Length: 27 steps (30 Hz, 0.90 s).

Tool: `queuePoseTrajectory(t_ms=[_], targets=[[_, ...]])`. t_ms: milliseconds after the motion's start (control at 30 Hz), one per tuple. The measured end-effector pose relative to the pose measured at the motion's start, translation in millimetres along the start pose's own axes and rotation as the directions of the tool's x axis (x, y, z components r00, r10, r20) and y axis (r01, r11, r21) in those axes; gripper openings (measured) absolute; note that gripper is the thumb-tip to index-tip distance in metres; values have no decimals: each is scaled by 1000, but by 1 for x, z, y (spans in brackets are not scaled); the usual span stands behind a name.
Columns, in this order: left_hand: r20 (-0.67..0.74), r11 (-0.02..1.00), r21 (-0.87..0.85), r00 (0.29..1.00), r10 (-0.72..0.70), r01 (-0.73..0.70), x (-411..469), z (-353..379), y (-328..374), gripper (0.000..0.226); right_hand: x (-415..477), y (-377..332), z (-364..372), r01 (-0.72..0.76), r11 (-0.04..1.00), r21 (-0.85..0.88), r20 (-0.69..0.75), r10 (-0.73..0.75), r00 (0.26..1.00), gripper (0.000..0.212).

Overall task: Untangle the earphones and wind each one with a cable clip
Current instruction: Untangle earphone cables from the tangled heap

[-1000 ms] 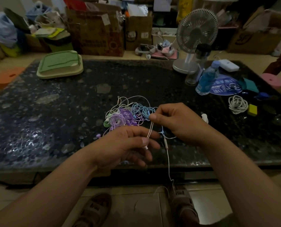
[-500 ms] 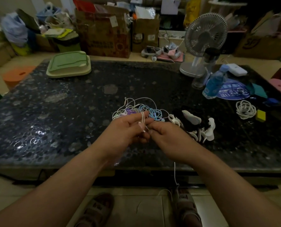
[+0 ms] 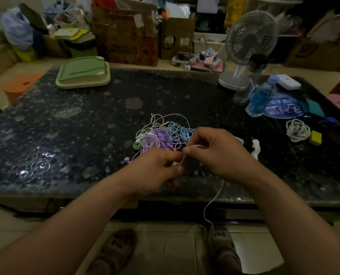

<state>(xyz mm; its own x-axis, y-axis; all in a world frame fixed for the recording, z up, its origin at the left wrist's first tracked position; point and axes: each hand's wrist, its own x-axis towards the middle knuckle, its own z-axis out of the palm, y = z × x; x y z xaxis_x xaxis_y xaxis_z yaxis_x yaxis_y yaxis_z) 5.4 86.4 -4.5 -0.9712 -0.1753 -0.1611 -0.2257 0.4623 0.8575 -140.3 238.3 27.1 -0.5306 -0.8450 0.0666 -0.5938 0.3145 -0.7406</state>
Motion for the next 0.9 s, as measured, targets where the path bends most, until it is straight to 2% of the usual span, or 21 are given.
queuePoseTrajectory(t_ms=[100, 167, 267, 367, 500, 600, 667, 767, 900], targets=[[107, 988, -151, 994, 24, -7, -4, 1, 8, 17, 1, 3, -5, -10, 989, 149, 64, 1, 998, 6], [157, 950, -314, 986, 52, 0, -7, -1, 13, 21, 1, 6, -8, -52, 951, 306, 122, 15, 992, 8], [196, 810, -582, 979, 51, 75, -10, -3, 18, 35, 1, 8, -8, -171, 834, 525, 183, 86, 979, 15], [114, 696, -716, 993, 34, 58, -10, -4, 19, 42, 3, 11, 3, -250, 762, 598, 202, 158, 966, 20], [-43, 682, -731, 998, -38, -5, -7, -5, 19, 42, -1, 12, 22, -204, 847, 491, 171, 136, 976, 27], [-158, 733, -679, 983, -95, -38, -5, -5, 18, 42, -5, 9, 28, -144, 964, 225, 185, 103, 977, 21], [-231, 829, -559, 967, -111, -39, -5, -6, 16, 43, -8, 5, 32, -106, 991, 87, 194, 87, 977, 22], [-261, 948, -318, 963, -67, -20, -7, -6, 15, 43, -11, -2, 33, -33, 996, -80, 193, 48, 980, 24], [-241, 988, -156, 970, -40, 2, -7, -5, 15, 41, -9, -3, 29, 0, 979, -204, 124, 26, 992, 21]])
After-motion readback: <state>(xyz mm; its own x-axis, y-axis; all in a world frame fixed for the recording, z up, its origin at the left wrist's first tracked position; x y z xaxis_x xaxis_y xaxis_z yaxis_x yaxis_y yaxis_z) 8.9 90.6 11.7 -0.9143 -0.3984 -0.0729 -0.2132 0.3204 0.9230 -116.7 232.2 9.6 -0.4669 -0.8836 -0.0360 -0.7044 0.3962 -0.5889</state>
